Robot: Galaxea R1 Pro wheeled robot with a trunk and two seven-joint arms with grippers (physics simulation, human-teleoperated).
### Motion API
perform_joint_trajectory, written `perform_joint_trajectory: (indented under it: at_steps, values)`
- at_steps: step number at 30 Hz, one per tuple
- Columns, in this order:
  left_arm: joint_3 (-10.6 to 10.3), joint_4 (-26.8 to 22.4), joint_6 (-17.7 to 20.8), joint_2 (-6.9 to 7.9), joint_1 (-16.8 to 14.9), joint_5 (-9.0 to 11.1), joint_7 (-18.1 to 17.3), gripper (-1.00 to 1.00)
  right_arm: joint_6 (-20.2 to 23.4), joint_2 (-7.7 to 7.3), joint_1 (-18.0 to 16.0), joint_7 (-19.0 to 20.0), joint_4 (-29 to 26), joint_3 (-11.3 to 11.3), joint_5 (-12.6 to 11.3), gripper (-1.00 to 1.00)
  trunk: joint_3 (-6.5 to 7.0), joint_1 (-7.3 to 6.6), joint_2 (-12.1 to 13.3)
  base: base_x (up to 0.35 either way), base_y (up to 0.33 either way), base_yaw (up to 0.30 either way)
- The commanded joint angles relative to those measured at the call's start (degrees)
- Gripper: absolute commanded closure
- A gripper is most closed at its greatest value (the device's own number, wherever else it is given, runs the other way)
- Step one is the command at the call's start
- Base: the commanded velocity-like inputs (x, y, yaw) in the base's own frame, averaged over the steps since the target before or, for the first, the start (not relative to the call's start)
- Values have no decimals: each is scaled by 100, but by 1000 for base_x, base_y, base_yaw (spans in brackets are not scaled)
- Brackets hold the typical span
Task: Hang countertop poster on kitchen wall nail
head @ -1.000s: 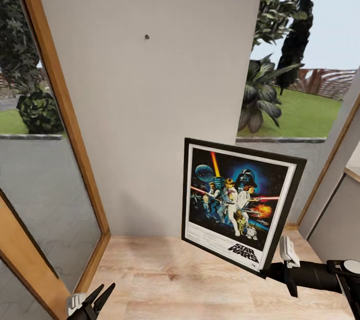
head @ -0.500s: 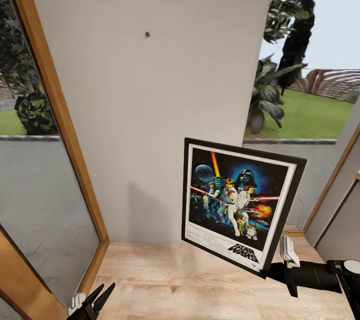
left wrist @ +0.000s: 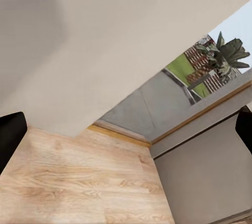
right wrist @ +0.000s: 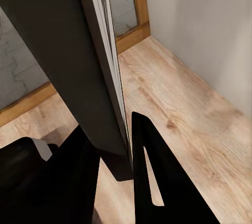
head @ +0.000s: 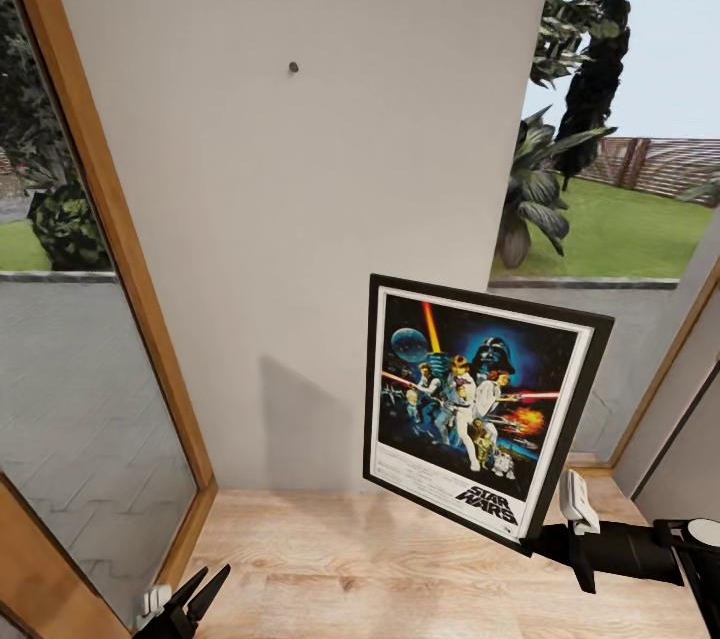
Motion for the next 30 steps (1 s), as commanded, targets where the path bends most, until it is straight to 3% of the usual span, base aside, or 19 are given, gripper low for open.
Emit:
perform_joint_trajectory:
  at_steps: [1,7,9,11,16,23,25,28,30]
  values:
    - [46,7,-31,1,-4,-38,-13,-100,74,2,-7,35,-6,-7,23,100,-14,4,-14,1,0,0]
    - [51,9,-33,8,235,-24,138,-100,83,2,-7,39,-1,3,19,100,-14,4,-14,0,0,0]
    - [59,9,-49,9,504,-14,437,-100,80,2,-7,33,19,8,19,100,-14,4,-14,0,0,0]
    - [57,9,-54,9,587,-12,497,-100,106,7,-12,30,3,23,17,100,-14,4,-14,0,0,0]
    - [59,9,-56,9,637,-10,534,-100,1051,92,-56,26,-573,32,14,100,-14,4,-14,0,0,0]
    - [53,9,-57,9,644,-13,539,-100,2017,464,-321,24,-1249,52,18,100,-14,4,-14,0,0,0]
    - [53,9,-57,9,644,-13,539,-100,2254,543,-508,30,-1333,127,19,100,-14,4,-14,0,0,0]
    - [53,9,-58,9,645,-12,538,-100,2439,592,-762,32,-1385,478,19,100,-14,4,-14,0,0,0]
    - [52,9,-58,9,645,-15,536,-100,2653,612,-1000,29,-1407,919,19,100,-14,4,-14,0,0,0]
